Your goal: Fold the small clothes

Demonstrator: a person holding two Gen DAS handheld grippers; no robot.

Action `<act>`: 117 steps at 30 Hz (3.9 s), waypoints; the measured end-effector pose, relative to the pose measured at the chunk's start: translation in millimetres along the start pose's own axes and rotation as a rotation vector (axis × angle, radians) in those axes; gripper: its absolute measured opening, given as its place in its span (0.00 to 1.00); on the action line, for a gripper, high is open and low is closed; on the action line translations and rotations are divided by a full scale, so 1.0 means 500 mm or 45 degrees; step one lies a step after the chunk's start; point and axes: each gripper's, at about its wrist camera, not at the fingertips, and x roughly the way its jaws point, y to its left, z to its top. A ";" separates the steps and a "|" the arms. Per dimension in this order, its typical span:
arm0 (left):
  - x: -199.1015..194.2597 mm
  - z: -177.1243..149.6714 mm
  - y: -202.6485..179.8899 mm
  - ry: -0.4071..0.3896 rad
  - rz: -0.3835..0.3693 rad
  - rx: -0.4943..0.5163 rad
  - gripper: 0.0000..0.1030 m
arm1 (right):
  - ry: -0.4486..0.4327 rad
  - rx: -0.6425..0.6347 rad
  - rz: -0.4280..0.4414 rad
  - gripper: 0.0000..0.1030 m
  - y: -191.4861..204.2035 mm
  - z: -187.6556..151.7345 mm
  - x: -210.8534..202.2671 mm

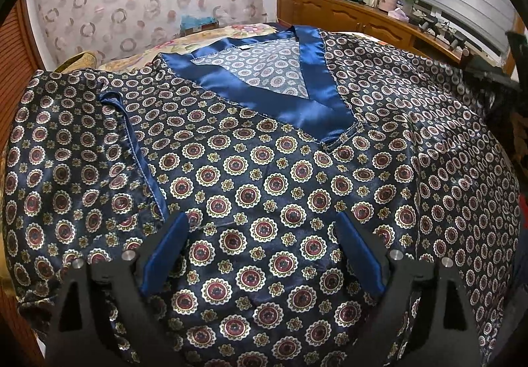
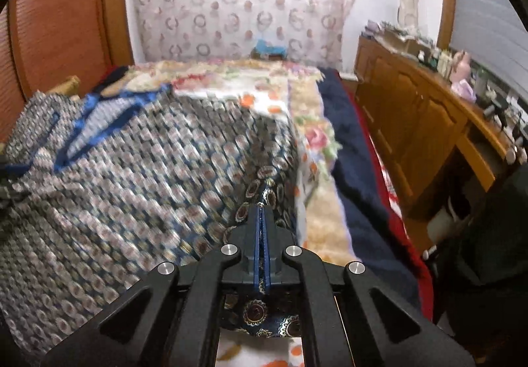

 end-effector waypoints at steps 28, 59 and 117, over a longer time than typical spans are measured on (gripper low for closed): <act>-0.184 0.017 -0.060 -0.481 -0.049 -0.094 0.89 | -0.008 -0.097 0.113 0.38 0.134 0.049 0.043; -0.189 0.000 0.032 -0.432 0.000 -0.226 0.89 | 0.041 -0.227 0.304 0.32 0.227 0.139 0.129; -0.042 0.138 0.419 -0.148 0.230 -0.363 0.04 | 0.175 -0.100 0.093 0.52 0.078 0.148 0.302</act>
